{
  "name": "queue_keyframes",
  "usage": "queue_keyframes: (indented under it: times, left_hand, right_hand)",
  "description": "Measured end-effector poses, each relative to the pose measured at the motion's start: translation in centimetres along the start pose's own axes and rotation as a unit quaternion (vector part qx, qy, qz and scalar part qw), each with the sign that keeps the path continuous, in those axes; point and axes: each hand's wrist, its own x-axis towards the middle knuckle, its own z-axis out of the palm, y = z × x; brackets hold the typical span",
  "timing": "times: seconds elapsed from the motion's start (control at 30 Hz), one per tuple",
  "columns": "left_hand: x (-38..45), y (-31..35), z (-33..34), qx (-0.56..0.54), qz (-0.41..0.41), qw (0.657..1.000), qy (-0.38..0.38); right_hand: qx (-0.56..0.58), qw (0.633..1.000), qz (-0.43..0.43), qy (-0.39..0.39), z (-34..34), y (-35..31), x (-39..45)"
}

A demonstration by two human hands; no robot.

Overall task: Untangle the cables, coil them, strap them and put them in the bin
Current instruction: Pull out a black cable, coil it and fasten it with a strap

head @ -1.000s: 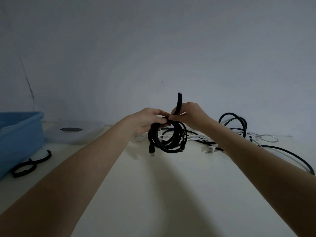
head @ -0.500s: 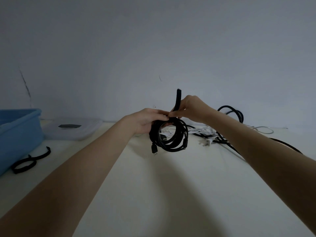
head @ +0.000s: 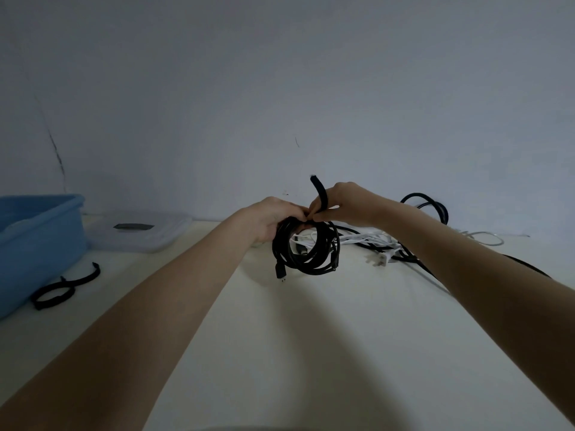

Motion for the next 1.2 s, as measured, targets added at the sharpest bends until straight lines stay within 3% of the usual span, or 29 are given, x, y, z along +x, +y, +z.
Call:
queue_keyframes:
  times: [0.13,0.2,0.3,0.43,0.6,0.77,0.93,1.2]
  left_hand:
    - [0.3,-0.2,0.2,0.083,0.033,0.996,0.022]
    - [0.1,-0.4,0.5,0.134,0.044,0.99,0.006]
    - [-0.3,-0.3,0.9,0.176,0.058,0.982,-0.02]
    - [-0.6,0.8,1.0,0.255,0.075,0.962,-0.056]
    - [-1.3,0.9,0.6,0.257,0.054,0.96,-0.101]
    - [-1.6,0.3,0.5,0.264,0.067,0.959,-0.083]
    - [-2.1,0.5,0.6,0.223,0.086,0.967,-0.087]
    - [-3.1,0.9,0.5,0.112,0.105,0.986,-0.068]
  right_hand:
    - [0.012,0.999,0.03,-0.022,0.0,0.3,0.0]
    - [0.091,0.994,0.059,-0.024,-0.1,0.7,-0.3]
    - [0.205,0.975,0.087,0.007,0.0,1.3,-0.5]
    - [0.242,0.965,0.088,0.055,0.2,1.8,-0.6]
    - [0.351,0.929,0.102,0.056,1.3,1.7,-1.2]
    - [0.265,0.954,0.115,0.081,1.6,0.7,-0.3]
    - [0.265,0.949,0.148,0.085,0.8,0.2,-0.3]
    - [0.393,0.89,0.203,0.109,0.9,-0.7,-0.1]
